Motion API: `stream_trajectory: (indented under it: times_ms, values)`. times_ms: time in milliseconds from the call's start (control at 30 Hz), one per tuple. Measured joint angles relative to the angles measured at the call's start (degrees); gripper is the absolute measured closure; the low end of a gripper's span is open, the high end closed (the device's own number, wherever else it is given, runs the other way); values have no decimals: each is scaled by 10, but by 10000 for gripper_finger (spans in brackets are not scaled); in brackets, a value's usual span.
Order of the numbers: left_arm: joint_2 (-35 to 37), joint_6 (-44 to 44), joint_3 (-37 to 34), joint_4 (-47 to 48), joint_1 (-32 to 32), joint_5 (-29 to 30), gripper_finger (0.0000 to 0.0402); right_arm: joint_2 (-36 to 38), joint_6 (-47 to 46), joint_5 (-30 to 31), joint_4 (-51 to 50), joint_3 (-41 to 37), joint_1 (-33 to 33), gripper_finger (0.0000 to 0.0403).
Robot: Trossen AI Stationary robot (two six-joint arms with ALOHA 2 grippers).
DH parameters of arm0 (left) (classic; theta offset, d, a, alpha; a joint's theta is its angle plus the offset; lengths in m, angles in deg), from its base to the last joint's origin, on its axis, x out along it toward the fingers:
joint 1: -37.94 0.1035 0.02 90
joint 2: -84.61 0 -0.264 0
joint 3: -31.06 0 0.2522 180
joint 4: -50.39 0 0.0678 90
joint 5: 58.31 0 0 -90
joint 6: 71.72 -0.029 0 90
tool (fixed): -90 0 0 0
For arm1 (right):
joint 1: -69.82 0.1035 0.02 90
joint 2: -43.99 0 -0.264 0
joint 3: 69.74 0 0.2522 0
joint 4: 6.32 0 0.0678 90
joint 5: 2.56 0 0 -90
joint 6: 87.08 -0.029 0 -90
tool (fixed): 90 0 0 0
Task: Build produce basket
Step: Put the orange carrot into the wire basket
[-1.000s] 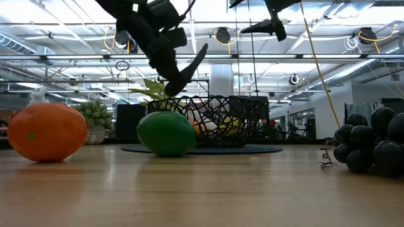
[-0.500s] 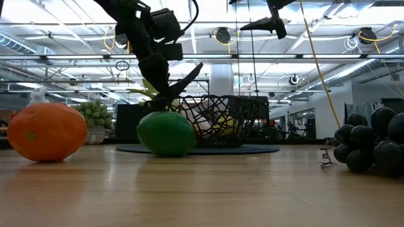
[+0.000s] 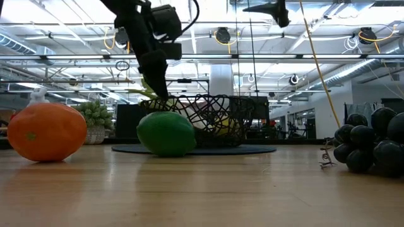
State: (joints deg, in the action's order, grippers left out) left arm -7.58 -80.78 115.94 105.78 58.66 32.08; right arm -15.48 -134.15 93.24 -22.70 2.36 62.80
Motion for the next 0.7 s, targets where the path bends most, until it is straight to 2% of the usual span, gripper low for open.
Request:
stream_trajectory:
  times_ms: [200,433,567,700]
  values:
    - [0,76,76,76,-30,1,158,42,14,-16,-29,0,0,90]
    - [1,233,188,199,-87,-7,212,80,67,-16,-106,0,0,90]
    - [1,314,225,260,-137,-42,245,85,91,-16,-145,0,0,90]
    - [1,392,229,290,-196,-91,268,86,85,-17,-170,0,0,90]
